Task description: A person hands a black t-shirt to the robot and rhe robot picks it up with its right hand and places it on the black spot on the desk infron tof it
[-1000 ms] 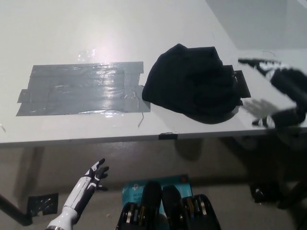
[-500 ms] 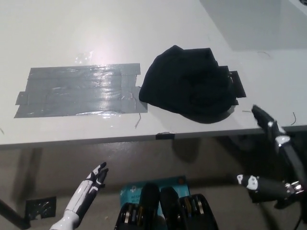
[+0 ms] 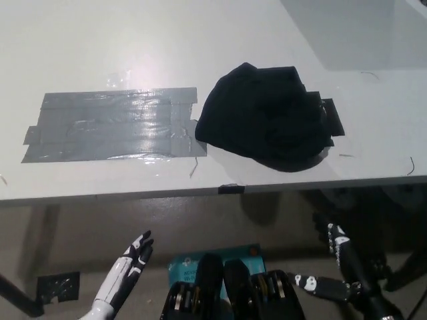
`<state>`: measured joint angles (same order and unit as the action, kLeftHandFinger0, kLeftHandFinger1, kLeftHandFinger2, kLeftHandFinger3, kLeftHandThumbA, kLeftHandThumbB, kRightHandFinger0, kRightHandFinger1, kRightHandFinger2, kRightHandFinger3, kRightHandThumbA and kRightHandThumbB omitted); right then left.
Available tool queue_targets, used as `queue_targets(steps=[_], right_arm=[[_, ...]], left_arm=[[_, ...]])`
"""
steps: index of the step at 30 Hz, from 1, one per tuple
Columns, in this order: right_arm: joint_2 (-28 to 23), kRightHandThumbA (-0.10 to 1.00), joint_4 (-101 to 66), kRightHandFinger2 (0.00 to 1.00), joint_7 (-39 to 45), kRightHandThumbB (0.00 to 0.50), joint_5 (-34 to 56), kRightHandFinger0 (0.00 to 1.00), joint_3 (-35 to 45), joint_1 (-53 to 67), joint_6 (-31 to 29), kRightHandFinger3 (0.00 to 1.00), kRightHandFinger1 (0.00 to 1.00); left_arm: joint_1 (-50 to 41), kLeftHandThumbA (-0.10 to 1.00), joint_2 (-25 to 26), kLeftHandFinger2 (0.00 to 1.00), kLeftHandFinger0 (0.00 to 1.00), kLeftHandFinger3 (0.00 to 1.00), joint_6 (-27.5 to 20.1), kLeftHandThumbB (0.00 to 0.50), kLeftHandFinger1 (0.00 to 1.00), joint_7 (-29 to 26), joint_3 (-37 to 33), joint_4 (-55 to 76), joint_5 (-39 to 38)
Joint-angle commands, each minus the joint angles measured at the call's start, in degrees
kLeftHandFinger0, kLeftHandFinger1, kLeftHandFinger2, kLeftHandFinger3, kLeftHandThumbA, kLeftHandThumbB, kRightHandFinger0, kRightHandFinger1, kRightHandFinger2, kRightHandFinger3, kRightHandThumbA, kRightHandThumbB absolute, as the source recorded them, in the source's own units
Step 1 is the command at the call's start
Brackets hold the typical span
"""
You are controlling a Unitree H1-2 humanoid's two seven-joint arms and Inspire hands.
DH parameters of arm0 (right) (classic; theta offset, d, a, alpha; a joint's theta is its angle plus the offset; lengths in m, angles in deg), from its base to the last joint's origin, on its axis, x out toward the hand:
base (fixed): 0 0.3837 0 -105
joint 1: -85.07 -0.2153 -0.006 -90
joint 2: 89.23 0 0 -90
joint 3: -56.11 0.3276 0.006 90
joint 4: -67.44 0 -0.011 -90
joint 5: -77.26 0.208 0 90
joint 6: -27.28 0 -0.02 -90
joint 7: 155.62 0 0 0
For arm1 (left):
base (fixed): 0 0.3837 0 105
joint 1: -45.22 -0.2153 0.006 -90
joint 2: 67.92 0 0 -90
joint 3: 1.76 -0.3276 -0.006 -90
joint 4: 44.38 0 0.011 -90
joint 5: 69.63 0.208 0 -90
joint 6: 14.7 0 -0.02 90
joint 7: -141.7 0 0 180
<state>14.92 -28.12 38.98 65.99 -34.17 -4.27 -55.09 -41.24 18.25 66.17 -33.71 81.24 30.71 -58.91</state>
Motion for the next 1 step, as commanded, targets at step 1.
queue_targets(steps=[1], right_arm=[[-1.9,1.0,2.7,1.0,-1.8,0.05,-0.3,1.0,-1.6,-1.5,-5.9,1.0,1.0]], left_arm=[[1.5,1.0,-0.2,1.0,1.0,1.0,-3.1,0.5,1.0,-1.7,0.3,0.3,1.1]])
